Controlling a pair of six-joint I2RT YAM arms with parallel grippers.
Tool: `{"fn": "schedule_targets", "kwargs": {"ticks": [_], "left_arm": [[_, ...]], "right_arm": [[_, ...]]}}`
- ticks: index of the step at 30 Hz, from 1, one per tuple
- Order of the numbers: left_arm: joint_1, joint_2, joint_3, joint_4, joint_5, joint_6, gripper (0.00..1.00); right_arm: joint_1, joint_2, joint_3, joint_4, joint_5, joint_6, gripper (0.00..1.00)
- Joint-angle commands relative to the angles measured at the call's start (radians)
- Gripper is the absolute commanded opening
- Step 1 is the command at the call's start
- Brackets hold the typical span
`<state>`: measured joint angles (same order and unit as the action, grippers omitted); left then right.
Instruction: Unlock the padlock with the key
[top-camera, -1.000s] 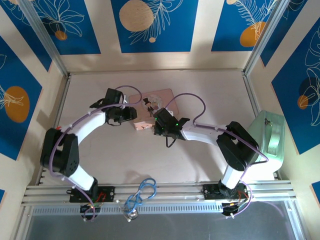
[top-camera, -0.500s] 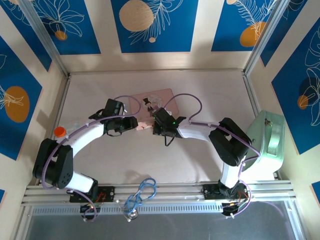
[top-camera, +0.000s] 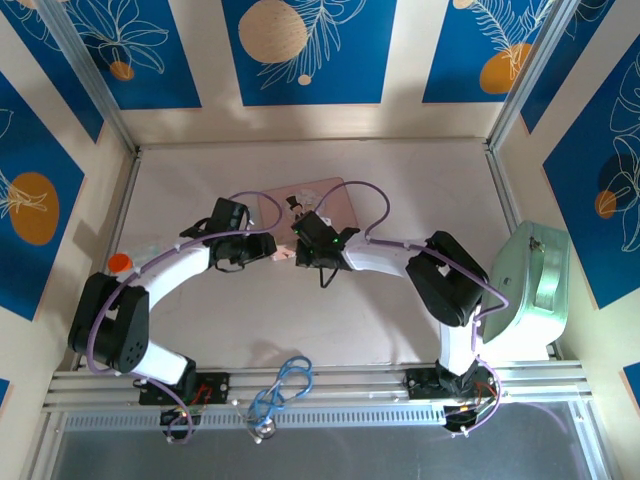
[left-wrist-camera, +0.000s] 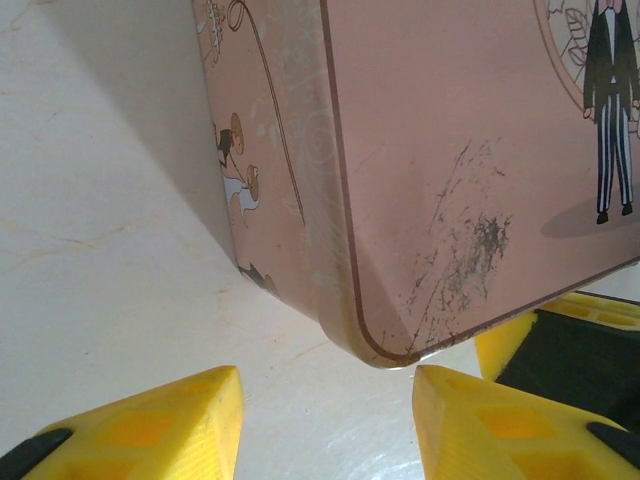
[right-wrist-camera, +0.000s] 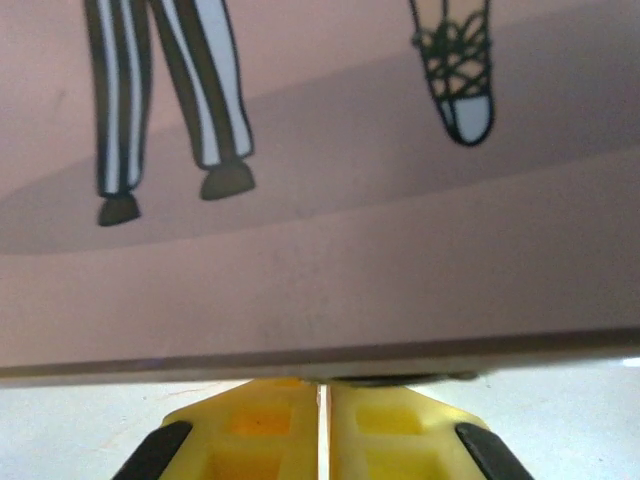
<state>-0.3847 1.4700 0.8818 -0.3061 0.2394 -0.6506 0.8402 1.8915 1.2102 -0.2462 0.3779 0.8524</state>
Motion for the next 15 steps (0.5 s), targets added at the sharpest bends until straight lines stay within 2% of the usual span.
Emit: {"fn": "schedule_targets", "kwargs": {"ticks": [1,7,15], "left_arm": [[-0.004,0.004,0.015,-0.004,-0.007,-0.006,0.47],[-0.003,0.01,0.03,-0.016,-0.009,0.004,0.47],[-0.003,0.025,0.061,-0.036,-0.017,0.014,0.47]], "right_arm": [[0.006,0.023,0.04,-0.062,0.03,-0.016,0.11],[0.013,0.059,0.09,-0.112,0.035,-0.029,0.14],[0.036,0.046,0.117,-0.168,0.082,-0.033,0.29]]}}
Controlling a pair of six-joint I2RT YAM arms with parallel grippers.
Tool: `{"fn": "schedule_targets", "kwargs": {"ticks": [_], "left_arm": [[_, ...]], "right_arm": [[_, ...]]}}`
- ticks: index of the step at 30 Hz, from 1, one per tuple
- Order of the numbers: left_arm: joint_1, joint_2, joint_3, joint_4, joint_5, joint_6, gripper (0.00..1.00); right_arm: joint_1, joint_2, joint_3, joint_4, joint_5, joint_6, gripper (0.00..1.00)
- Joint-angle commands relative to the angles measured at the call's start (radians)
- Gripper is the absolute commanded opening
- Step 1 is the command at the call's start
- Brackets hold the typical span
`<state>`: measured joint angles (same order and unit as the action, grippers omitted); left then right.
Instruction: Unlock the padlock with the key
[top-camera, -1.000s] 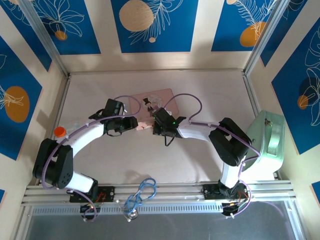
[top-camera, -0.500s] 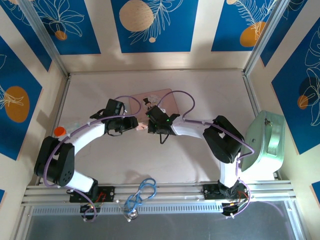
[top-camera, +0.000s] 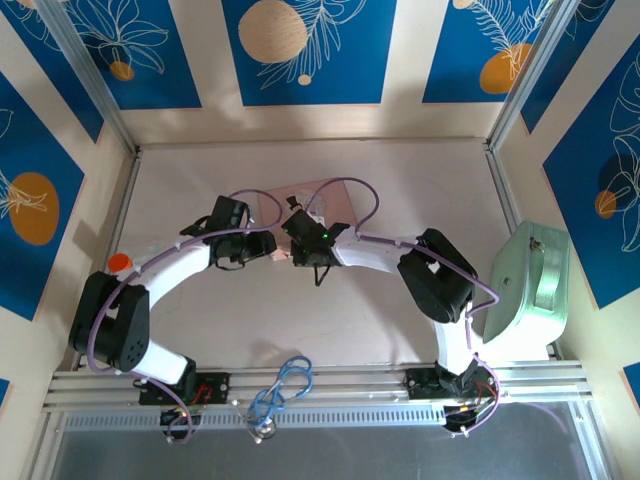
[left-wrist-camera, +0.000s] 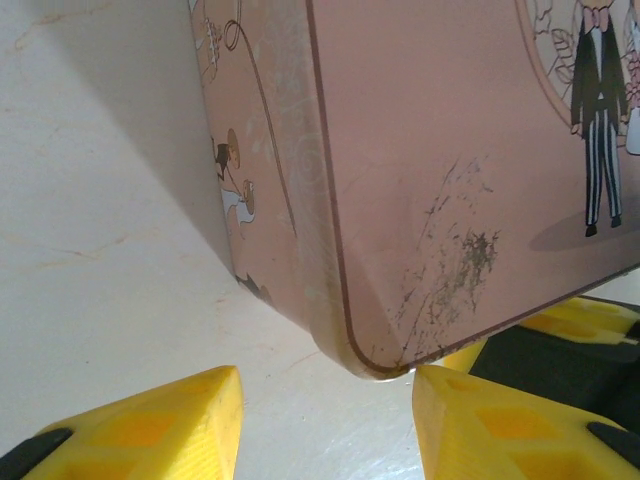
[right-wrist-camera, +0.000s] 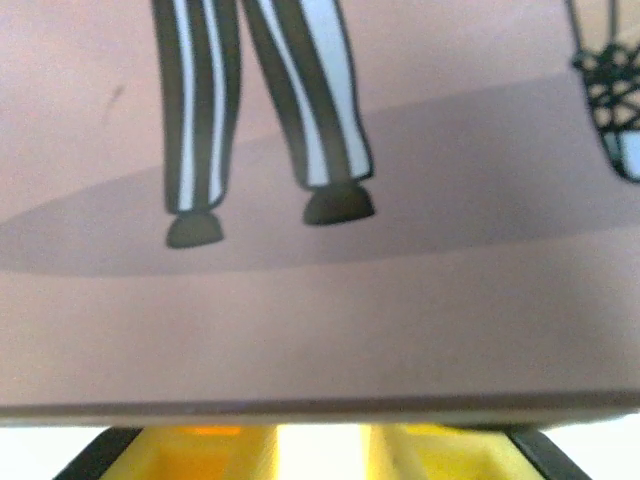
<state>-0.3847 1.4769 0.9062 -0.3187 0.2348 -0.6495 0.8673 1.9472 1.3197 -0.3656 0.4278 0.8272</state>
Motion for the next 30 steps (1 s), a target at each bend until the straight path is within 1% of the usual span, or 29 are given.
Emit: {"fn": "schedule_targets", "kwargs": {"ticks": [1,3,5,7,10,12,14,16,18,21,26,30], "left_arm": [[-0.004,0.022,0.041,-0.026,-0.013,0.013,0.48],[-0.004,0.032,0.049,-0.031,-0.017,0.016,0.47],[-0.002,0.043,0.055,-0.028,-0.017,0.016,0.48],[-0.002,0.052,0.061,-0.025,-0.017,0.015,0.48],[-0.001,0.064,0.066,-0.024,-0.02,0.016,0.48],[0.001,0.069,0.065,-0.023,-0.023,0.016,0.47],[0.004,0.074,0.063,-0.023,-0.026,0.017,0.47],[0.007,0.075,0.062,-0.027,-0.025,0.019,0.47],[0.01,0.074,0.062,-0.033,-0.023,0.023,0.46],[0.015,0.064,0.057,-0.038,-0.023,0.031,0.46],[0.022,0.059,0.051,-0.039,-0.017,0.034,0.46],[0.023,0.059,0.048,-0.034,-0.011,0.034,0.46]], "right_arm": [[0.012,-0.035,-0.014,-0.033,0.04,-0.008,0.32],[0.019,-0.105,-0.09,0.032,0.051,-0.007,0.37],[0.014,-0.19,-0.196,0.134,0.039,0.004,0.44],[-0.002,-0.262,-0.29,0.229,0.015,0.02,0.46],[-0.024,-0.356,-0.449,0.431,-0.029,0.03,0.52],[-0.03,-0.374,-0.514,0.549,-0.043,0.037,0.54],[-0.031,-0.346,-0.551,0.658,-0.051,0.043,0.57],[-0.036,-0.303,-0.535,0.654,-0.052,0.047,0.57],[-0.046,-0.27,-0.489,0.59,-0.065,0.043,0.56],[-0.055,-0.249,-0.468,0.611,-0.105,0.014,0.56],[-0.079,-0.194,-0.419,0.518,-0.101,0.027,0.51],[-0.085,-0.17,-0.388,0.469,-0.094,0.012,0.51]]}}
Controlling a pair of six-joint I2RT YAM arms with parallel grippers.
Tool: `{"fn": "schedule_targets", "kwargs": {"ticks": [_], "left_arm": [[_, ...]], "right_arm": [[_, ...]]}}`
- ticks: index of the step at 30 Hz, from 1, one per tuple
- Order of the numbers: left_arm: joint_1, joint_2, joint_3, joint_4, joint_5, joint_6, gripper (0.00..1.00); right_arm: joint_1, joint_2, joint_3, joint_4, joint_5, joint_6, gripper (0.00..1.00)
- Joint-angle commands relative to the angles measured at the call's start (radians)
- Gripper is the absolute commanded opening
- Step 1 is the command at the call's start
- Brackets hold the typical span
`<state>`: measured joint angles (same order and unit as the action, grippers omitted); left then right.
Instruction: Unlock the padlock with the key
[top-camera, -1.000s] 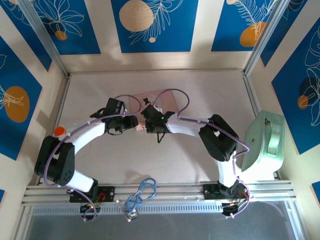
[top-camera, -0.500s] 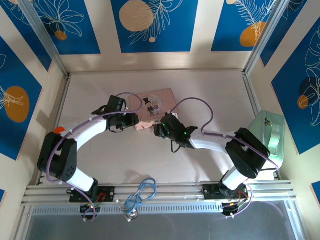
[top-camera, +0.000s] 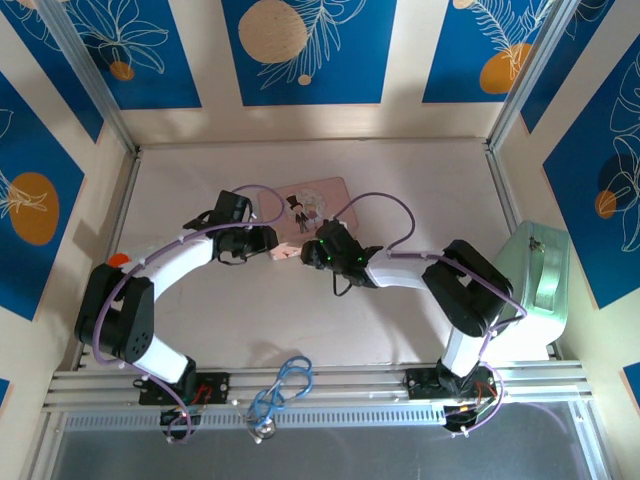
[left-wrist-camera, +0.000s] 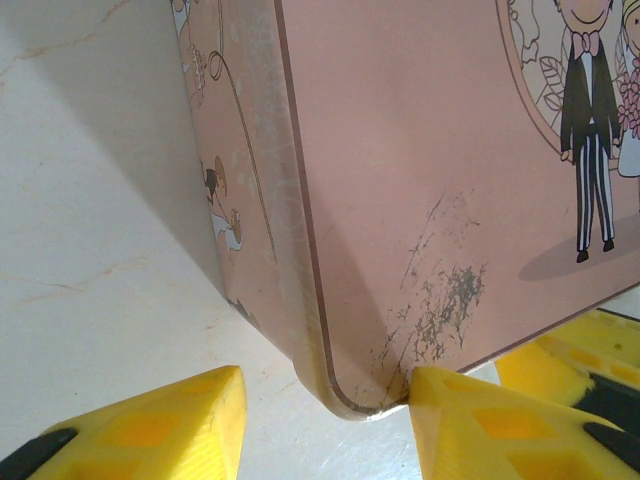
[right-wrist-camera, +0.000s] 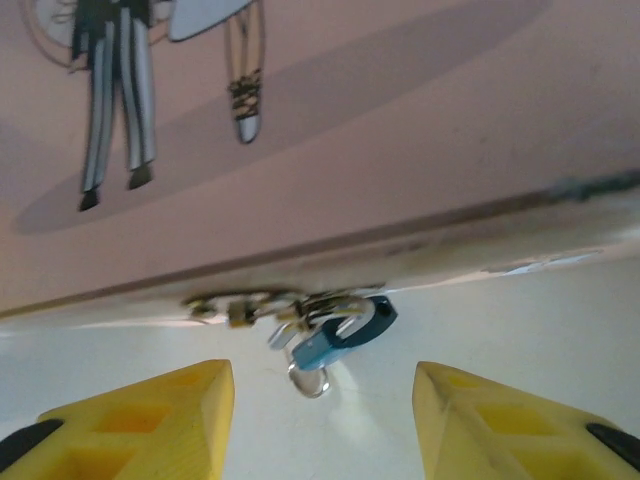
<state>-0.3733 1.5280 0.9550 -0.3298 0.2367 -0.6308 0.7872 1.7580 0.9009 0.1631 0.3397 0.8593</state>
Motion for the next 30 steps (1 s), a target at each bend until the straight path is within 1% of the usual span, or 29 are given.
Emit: {"fn": "schedule_targets", "kwargs": {"ticks": [1,5,8,15,19,25,30], "left_arm": [[0.013,0.009,-0.001,-0.024,-0.013,0.016,0.46],[0.014,0.011,0.0,-0.023,-0.011,0.016,0.45],[0.014,0.009,-0.004,-0.022,-0.01,0.018,0.45],[0.014,0.008,-0.01,-0.022,-0.008,0.022,0.44],[0.015,0.008,-0.007,-0.023,-0.005,0.024,0.44],[0.017,0.008,-0.003,-0.027,-0.006,0.029,0.44],[0.018,0.008,-0.009,-0.022,-0.001,0.029,0.44]], "right_arm": [[-0.005,0.025,0.045,-0.077,-0.004,-0.027,0.51],[-0.002,0.056,0.095,-0.148,0.029,-0.039,0.49],[0.006,0.061,0.112,-0.16,0.042,-0.057,0.49],[0.023,0.113,0.197,-0.265,0.088,-0.074,0.45],[0.037,0.12,0.222,-0.294,0.109,-0.087,0.45],[0.066,0.088,0.211,-0.31,0.14,-0.1,0.46],[0.064,0.064,0.187,-0.307,0.15,-0.097,0.46]]}}
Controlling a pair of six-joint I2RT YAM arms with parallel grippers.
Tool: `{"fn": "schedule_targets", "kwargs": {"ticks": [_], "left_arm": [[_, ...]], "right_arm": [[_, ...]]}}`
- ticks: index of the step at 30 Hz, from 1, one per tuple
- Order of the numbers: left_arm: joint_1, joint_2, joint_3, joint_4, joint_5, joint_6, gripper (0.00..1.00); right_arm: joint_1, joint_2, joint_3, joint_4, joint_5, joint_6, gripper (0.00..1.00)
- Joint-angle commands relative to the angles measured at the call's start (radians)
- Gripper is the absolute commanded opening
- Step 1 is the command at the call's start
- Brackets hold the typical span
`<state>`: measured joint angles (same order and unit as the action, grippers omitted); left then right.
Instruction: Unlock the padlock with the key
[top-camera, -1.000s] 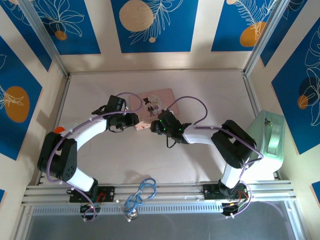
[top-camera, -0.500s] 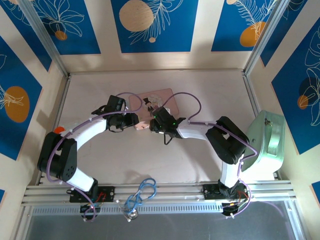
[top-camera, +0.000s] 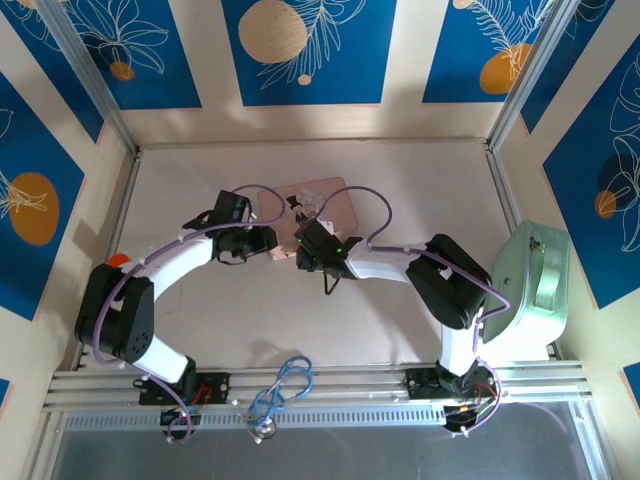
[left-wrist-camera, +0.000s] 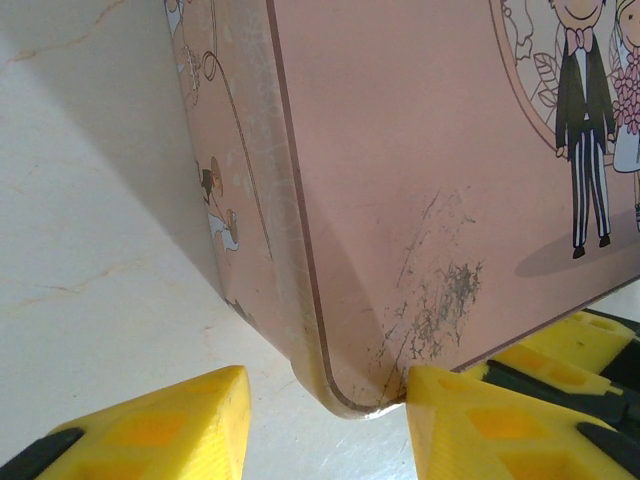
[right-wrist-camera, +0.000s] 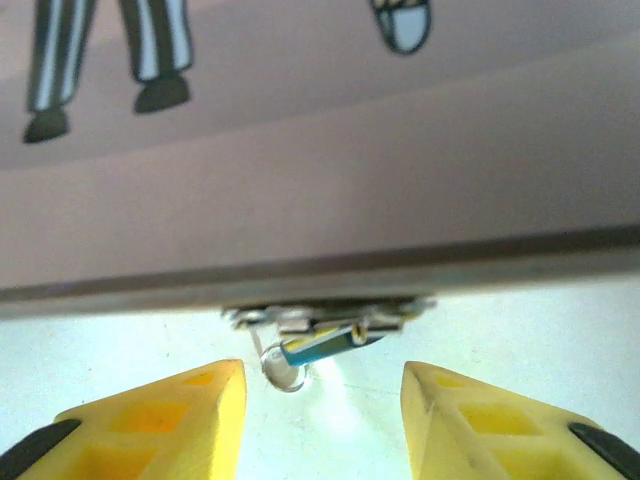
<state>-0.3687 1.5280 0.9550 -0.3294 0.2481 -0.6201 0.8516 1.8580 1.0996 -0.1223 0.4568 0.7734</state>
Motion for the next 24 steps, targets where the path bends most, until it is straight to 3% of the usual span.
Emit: {"fn": "schedule_targets", "kwargs": {"ticks": [1,24], "left_arm": [[0.014,0.008,-0.01,-0.02,-0.012,0.017,0.44],[0.016,0.014,0.005,-0.036,0.002,0.026,0.42]], "right_arm": [[-0.005,-0.031,-0.008,-0.028,0.033,-0.011,0.46],[-0.008,0.029,0.068,-0.089,0.061,-0.04,0.44]]}}
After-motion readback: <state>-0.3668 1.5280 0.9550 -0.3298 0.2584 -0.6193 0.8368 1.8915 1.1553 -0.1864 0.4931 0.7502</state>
